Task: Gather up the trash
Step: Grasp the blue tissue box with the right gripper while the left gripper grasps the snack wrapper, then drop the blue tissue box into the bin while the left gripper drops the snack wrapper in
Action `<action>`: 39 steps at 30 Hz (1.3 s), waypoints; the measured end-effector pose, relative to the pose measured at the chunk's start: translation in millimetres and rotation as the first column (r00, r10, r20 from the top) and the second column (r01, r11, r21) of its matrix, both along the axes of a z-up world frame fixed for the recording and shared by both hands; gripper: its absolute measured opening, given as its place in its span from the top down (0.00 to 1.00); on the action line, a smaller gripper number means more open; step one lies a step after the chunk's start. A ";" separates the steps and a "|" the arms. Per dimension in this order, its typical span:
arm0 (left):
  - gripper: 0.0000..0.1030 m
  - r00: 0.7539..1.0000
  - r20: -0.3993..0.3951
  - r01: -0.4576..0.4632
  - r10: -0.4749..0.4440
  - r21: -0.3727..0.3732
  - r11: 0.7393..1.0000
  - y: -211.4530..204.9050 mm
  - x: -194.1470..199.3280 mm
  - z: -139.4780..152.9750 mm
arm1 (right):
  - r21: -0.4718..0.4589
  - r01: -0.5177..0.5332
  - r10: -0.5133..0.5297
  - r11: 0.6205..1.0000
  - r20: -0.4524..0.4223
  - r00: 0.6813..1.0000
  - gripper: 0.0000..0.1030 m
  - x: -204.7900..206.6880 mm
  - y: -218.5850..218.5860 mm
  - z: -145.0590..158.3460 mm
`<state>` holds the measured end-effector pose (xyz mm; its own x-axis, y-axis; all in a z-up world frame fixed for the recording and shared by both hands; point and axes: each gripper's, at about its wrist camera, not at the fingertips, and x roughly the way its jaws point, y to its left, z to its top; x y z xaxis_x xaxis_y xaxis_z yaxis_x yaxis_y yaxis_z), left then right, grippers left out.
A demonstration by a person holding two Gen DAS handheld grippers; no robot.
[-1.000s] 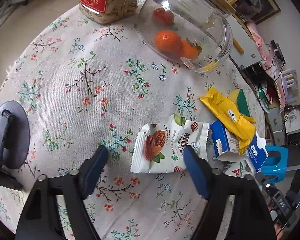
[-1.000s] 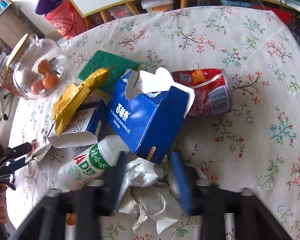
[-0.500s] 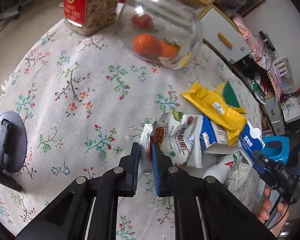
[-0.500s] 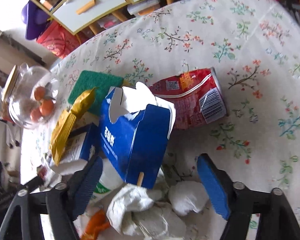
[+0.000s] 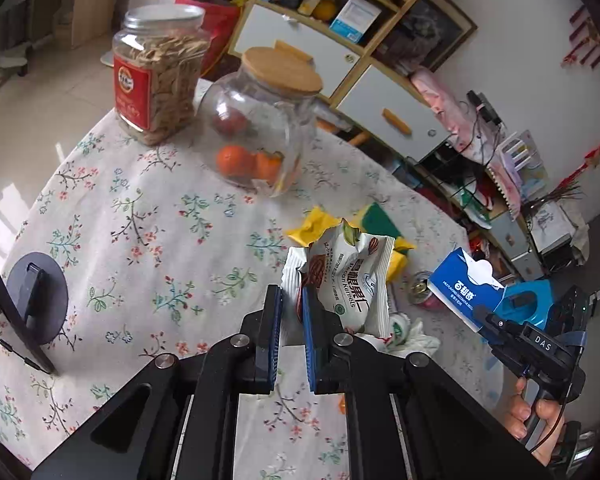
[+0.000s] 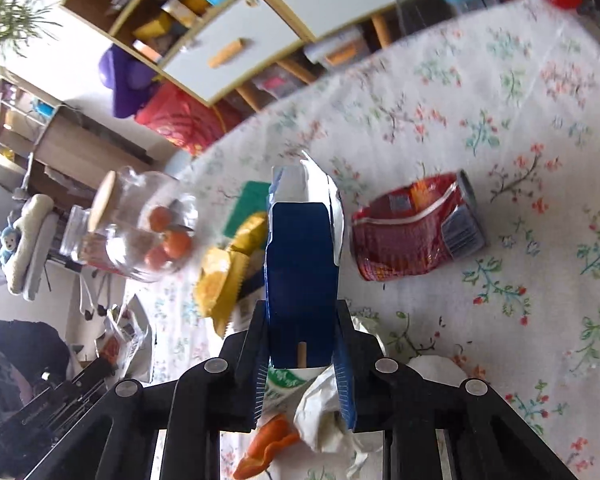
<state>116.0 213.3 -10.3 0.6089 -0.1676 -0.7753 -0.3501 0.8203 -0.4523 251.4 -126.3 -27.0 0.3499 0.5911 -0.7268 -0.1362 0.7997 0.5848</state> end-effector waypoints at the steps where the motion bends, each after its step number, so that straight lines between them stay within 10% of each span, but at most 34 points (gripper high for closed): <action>1: 0.90 1.000 0.009 0.007 -0.007 0.005 1.000 -4.1 -1.3 3.8 | -0.009 0.002 -0.002 1.000 0.015 1.000 0.75 -3.3 -3.1 5.5; 18: 0.90 0.974 0.032 0.223 -0.225 0.057 0.973 -129.7 33.6 17.3 | -0.109 0.188 -0.185 0.976 0.040 0.982 0.75 -32.9 -136.4 33.1; 39: 0.90 0.887 0.008 0.459 -0.462 0.110 0.882 -309.8 73.9 3.5 | -0.204 0.476 -0.488 0.855 -0.007 0.873 0.70 -72.6 -328.5 20.8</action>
<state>190.0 -96.5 -6.8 0.5081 -0.3567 -0.7840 0.0923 0.9275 -0.3622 178.8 -454.8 -6.2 0.5103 0.2081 -0.8344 0.3238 0.8524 0.4106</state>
